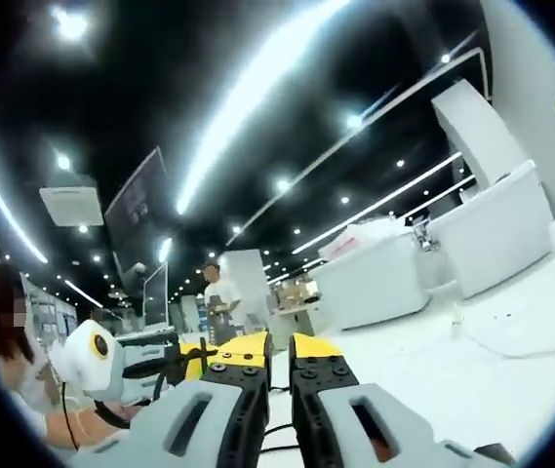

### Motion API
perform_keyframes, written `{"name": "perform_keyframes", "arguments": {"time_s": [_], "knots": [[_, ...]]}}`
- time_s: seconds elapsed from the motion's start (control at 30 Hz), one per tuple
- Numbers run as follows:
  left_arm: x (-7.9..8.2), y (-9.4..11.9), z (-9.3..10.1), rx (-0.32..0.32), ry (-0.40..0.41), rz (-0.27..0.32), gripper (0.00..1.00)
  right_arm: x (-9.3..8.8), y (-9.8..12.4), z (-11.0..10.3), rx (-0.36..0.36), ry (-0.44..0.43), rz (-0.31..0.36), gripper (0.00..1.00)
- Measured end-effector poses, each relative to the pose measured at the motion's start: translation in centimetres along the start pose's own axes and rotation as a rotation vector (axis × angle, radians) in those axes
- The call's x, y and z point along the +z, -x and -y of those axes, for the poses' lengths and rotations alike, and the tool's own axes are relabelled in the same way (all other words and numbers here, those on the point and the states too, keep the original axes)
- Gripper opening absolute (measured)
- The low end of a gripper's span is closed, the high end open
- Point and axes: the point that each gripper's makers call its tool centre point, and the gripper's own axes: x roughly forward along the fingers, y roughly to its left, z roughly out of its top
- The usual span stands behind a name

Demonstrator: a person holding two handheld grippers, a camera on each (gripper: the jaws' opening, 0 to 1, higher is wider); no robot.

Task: Coil the Type-C to USB data cable on the desktop and secure it with Velcro straps.

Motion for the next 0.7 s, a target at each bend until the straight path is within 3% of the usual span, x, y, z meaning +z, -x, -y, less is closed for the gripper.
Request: {"name": "perform_keyframes", "arguments": {"time_s": [0.23, 0.5, 0.67, 0.7], "knots": [[-0.3, -0.1, -0.8, 0.015, 0.042, -0.004, 0.05, -0.5, 0.1, 0.7, -0.049, 0.136, -0.036, 0.05], [-0.1, 0.0, -1.2, 0.024, 0.079, 0.011, 0.05, -0.7, 0.2, 0.6, -0.061, 0.186, -0.057, 0.02], [-0.2, 0.2, -1.6, 0.035, 0.114, 0.021, 0.05, -1.2, 0.0, -0.2, -0.012, 0.312, -0.096, 0.02], [-0.3, 0.2, -1.6, 0.038, 0.121, 0.023, 0.05, -1.4, 0.0, -0.4, -0.005, 0.306, -0.1, 0.03]]}}
